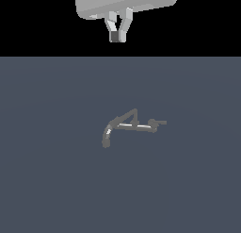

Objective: Turn on the faucet by rotating a designated handle.

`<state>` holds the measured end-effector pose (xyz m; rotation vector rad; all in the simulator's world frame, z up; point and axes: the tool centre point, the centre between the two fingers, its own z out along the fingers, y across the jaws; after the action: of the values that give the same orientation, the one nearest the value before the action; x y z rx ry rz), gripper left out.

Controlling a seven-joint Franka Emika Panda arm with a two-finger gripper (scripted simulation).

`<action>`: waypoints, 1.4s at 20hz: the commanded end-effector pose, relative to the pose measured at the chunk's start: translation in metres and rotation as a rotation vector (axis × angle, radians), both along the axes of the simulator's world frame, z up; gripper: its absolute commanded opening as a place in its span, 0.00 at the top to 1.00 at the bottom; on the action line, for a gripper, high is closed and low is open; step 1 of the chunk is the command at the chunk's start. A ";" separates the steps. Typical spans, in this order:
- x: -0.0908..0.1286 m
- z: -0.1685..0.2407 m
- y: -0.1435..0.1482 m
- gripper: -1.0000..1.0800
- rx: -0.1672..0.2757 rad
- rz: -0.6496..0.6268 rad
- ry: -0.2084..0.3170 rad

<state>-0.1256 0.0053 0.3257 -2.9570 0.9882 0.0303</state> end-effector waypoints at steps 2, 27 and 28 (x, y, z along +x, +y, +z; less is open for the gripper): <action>0.019 -0.023 -0.004 1.00 -0.001 -0.095 0.000; 0.135 -0.193 -0.098 1.00 -0.025 -0.804 0.003; 0.138 -0.200 -0.104 1.00 -0.026 -0.834 0.004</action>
<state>0.0076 -0.0894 0.1363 -2.3656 2.0582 0.0089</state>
